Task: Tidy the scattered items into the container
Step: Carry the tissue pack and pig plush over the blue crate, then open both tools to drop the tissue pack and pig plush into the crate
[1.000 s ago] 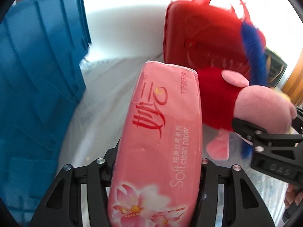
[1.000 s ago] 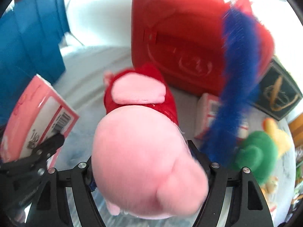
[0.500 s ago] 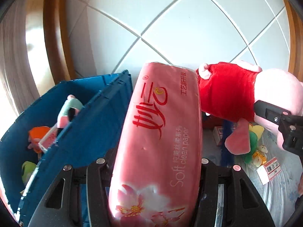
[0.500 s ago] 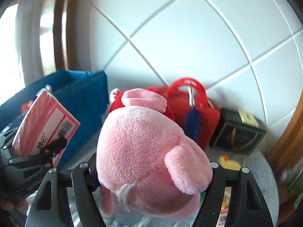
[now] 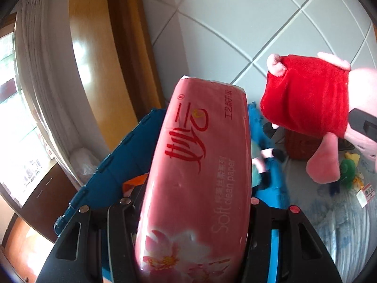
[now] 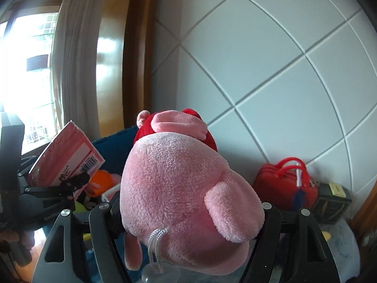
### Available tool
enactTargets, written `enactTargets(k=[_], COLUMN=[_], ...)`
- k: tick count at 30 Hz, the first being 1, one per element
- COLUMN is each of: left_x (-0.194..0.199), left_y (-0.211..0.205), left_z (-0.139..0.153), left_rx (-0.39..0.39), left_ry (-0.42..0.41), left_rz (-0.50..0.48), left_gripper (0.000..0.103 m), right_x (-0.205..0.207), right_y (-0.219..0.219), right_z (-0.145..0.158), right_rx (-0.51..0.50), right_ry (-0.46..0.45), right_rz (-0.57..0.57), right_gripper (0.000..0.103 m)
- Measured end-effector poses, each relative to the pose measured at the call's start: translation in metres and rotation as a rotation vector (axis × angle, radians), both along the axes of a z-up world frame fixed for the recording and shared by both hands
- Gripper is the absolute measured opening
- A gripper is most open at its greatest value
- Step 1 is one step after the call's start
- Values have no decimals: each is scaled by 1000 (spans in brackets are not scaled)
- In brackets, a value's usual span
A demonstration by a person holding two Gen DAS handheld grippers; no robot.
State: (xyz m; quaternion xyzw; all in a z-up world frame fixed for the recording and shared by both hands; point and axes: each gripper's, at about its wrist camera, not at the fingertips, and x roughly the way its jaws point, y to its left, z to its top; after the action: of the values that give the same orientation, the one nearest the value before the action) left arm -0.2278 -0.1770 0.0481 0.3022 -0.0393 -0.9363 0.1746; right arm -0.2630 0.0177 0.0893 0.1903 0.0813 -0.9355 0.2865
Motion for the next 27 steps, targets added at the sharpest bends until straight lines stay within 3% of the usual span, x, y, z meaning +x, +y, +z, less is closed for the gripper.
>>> enactTargets(k=[4,11,17,24,27], left_x=[-11,-14,-5,2,10], left_y=[-62,-107,-118,-119,-121], left_z=[-26,-76,-94,-107,-106], left_rx=[11,121,172,210,202], left_ry=[-126,-285,-331,-357,-337], left_rz=[14,9,-19,-35,-42], left_gripper=[52,52,52,54,69], right_x=[2,3,-6,-4,-2], right_y=[-80,-184,-221,-230,-229], right_z=[-6,-57,-90,-103,-108], right_rx=[29,174,231,275,300], right_ry=[-77,-242,-343,-338,-341], right_rz=[38,96,86,58,54], right_gripper=[74,74,74,75,77])
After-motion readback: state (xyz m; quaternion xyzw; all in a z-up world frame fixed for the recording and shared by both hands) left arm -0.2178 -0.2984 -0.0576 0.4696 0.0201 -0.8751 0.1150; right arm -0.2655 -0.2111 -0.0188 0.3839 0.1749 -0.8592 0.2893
